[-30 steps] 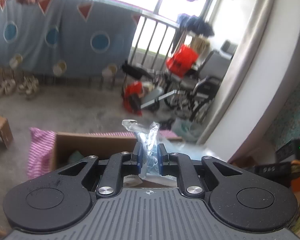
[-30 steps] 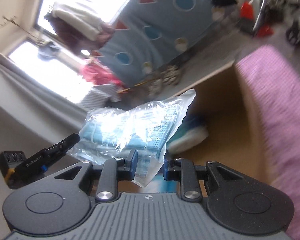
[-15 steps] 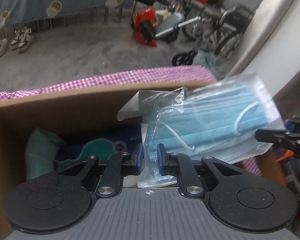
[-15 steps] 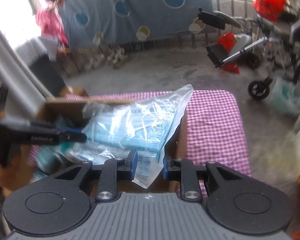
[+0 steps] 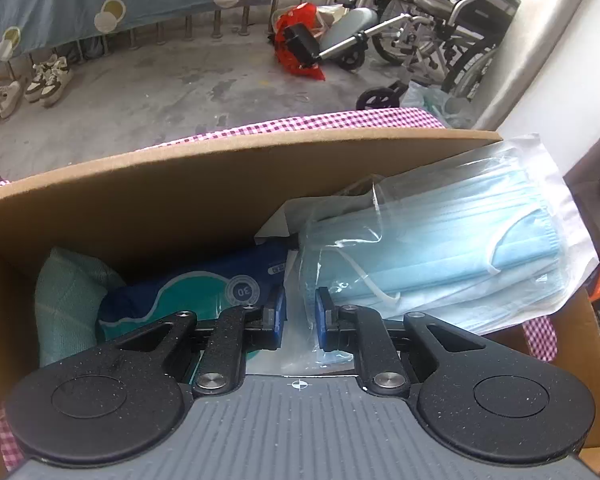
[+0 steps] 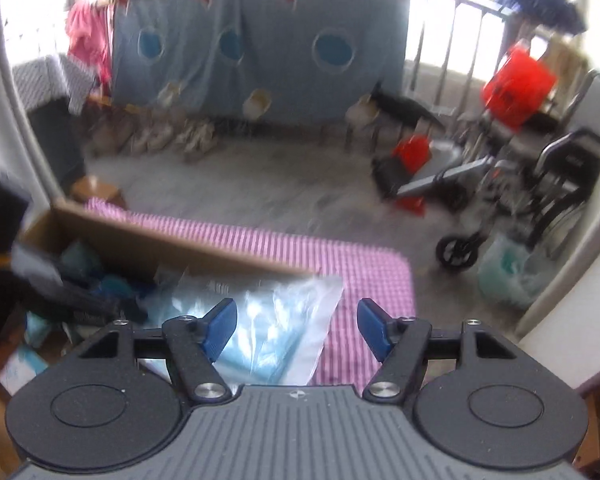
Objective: Organize soft objects
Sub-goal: 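Lower the masks beside the wet-wipe pack and open the right gripper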
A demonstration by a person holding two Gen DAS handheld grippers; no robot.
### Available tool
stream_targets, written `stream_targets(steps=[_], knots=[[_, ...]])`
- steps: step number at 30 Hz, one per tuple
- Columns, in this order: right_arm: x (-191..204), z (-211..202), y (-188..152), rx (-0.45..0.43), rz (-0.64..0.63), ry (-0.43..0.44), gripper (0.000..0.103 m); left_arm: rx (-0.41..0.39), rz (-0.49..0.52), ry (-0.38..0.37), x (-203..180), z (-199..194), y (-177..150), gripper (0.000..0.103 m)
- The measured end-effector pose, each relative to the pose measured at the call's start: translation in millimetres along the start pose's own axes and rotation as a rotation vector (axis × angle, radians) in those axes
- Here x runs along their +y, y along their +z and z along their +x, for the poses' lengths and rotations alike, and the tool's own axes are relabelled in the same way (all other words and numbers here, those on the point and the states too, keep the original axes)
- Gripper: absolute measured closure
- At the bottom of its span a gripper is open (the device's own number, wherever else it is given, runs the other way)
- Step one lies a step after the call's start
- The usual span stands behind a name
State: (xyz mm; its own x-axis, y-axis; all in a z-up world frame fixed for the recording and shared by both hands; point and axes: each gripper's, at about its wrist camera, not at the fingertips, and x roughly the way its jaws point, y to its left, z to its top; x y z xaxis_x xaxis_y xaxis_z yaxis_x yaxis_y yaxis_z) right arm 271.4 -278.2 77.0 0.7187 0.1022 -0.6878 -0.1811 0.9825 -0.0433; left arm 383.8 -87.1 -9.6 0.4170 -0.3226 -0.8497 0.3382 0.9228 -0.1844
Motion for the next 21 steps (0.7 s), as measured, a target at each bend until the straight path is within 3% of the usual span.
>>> stream_targets(steps=[2, 4, 5, 10, 14, 21], knots=[[1, -11, 5, -0.028, 0.003, 0.022, 0.049, -0.003, -0.007, -0.001, 1, 0, 0, 0.089], [13, -17, 5, -0.013, -0.026, 0.069, 0.052, -0.004, -0.012, -0.004, 2, 2, 2, 0.089], [23, -16, 3, 0.006, -0.061, 0.083, 0.059, -0.004, -0.012, -0.003, 2, 3, 2, 0.089], [75, 28, -12, 0.115, -0.277, -0.01, 0.072, -0.003, -0.028, -0.018, 8, 5, 0, 0.087], [81, 72, -13, 0.21, -0.31, -0.065, 0.073, -0.001, -0.051, -0.025, 11, 8, 1, 0.087], [79, 123, -17, 0.32, -0.297, -0.048, 0.073, 0.008, -0.107, -0.054, 23, 10, 2, 0.085]])
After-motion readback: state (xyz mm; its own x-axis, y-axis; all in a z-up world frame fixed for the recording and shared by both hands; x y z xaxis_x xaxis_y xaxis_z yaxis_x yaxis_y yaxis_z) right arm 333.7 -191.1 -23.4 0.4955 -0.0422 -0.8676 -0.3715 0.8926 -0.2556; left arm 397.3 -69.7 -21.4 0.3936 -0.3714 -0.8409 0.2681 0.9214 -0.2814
